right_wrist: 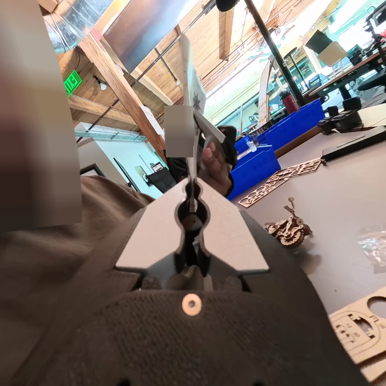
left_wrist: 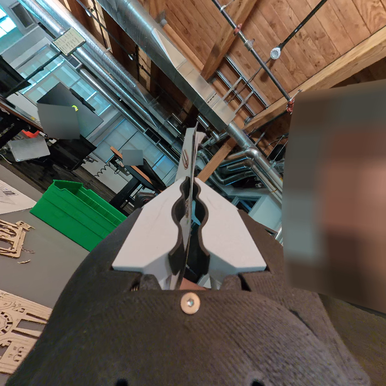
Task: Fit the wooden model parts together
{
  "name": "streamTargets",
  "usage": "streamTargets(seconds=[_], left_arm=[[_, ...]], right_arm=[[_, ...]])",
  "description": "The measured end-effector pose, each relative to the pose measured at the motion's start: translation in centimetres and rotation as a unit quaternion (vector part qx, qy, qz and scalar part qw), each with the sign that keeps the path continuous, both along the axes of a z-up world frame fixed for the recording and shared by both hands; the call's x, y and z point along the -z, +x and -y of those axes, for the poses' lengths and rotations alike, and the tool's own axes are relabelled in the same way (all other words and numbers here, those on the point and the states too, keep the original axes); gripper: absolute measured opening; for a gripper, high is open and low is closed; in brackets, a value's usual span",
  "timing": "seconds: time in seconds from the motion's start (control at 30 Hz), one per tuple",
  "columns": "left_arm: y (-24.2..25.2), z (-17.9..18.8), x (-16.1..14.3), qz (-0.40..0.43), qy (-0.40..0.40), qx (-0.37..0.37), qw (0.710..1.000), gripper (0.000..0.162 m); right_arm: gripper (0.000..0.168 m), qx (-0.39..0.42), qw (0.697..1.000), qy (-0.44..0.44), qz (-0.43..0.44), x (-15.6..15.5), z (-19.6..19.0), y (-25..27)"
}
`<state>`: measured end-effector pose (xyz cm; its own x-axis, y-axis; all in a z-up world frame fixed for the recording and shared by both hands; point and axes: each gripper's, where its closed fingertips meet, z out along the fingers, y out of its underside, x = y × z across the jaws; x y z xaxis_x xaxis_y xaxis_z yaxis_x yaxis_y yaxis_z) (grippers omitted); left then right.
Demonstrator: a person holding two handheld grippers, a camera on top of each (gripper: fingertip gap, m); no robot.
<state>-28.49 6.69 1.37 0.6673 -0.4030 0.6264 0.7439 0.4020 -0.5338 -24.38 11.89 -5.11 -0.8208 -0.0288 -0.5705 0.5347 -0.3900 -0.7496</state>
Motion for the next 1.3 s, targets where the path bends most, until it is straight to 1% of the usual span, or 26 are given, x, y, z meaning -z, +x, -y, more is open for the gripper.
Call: streamTargets(seconds=[0.13,0.2,0.27,0.37,0.43,0.47,0.5,0.53,0.63,0.73,0.77,0.8,0.83,0.87,0.93,1.0,1.07,1.13,1.2,1.23,1.3], left_arm=[[0.0,0.1,-0.2,-0.002,0.002,-0.001,1.000,0.000],[-0.1,0.4,-0.4,0.004,0.014,-0.001,1.000,0.000],[-0.3,0.5,-0.5,0.002,0.011,-0.003,1.000,0.000],[-0.4,0.7,-0.6,0.001,0.013,-0.006,1.000,0.000],[-0.4,0.6,-0.5,0.002,0.015,-0.005,1.000,0.000],[-0.4,0.7,-0.7,0.006,0.022,-0.003,1.000,0.000],[-0.5,0.9,-0.8,0.013,0.028,-0.002,1.000,0.000],[-0.6,1.0,-0.7,0.013,0.026,-0.003,1.000,0.000],[-0.9,1.2,-0.7,0.011,0.026,-0.009,1.000,0.000],[-0.9,1.1,-0.6,0.012,0.024,-0.008,1.000,0.000],[-0.8,1.0,-0.6,0.014,0.026,-0.006,1.000,0.000],[-0.8,0.9,-0.5,0.015,0.025,-0.005,1.000,0.000],[-0.8,0.9,-0.4,0.016,0.023,-0.006,1.000,0.000],[-0.9,0.9,-0.3,0.019,0.023,-0.008,1.000,0.000],[-1.1,0.9,-0.2,0.028,0.025,-0.011,0.999,0.000],[-1.3,0.8,0.0,0.035,0.024,-0.015,0.999,0.000],[-1.4,0.8,0.2,0.046,0.026,-0.012,0.999,0.000],[-1.8,0.8,0.6,0.061,0.025,-0.017,0.998,0.000],[-2.8,0.7,1.3,0.091,0.011,-0.035,0.995,0.000],[-3.5,0.8,1.9,0.117,0.005,-0.046,0.992,0.000],[-4.7,1.3,2.8,0.167,0.010,-0.061,0.984,0.000]], right_arm=[[0.000,0.004,1.000,0.002,-0.009,-0.4,0.1,0.3],[0.009,-0.002,1.000,-0.006,0.004,0.0,0.1,0.2],[0.000,-0.004,1.000,0.001,0.002,0.0,0.2,0.2],[0.000,-0.008,1.000,0.008,-0.012,-0.4,0.4,0.6],[0.000,0.001,1.000,0.004,-0.001,-0.1,0.3,0.3],[0.014,-0.002,1.000,0.001,0.010,0.2,0.3,0.2],[0.011,-0.010,1.000,-0.001,0.017,0.5,0.3,0.1],[0.000,-0.012,1.000,-0.001,0.017,0.5,0.3,0.1],[0.000,-0.008,1.000,0.017,-0.007,0.1,0.5,0.4],[0.000,-0.006,1.000,0.003,0.001,0.1,0.3,0.3],[0.009,-0.002,1.000,-0.006,0.010,0.3,0.2,0.0],[0.039,-0.003,1.000,-0.014,0.020,0.4,0.0,-0.2],[0.056,-0.010,0.999,-0.023,0.026,0.4,-0.2,-0.3],[0.062,-0.013,0.999,-0.031,0.027,0.3,-0.3,-0.3],[0.067,-0.003,1.000,-0.023,0.020,0.3,-0.4,-0.4],[0.070,0.017,1.000,0.003,0.003,0.8,-0.2,-0.5],[0.070,0.031,0.999,0.019,-0.010,1.1,0.1,-0.6],[0.073,0.027,0.999,0.014,-0.014,1.0,0.1,-0.5],[0.074,0.027,0.999,0.025,-0.038,0.8,0.4,0.0],[0.074,0.043,0.996,0.048,-0.057,1.0,0.7,-0.1],[0.076,0.107,0.983,0.112,-0.096,1.8,1.0,-0.9]])
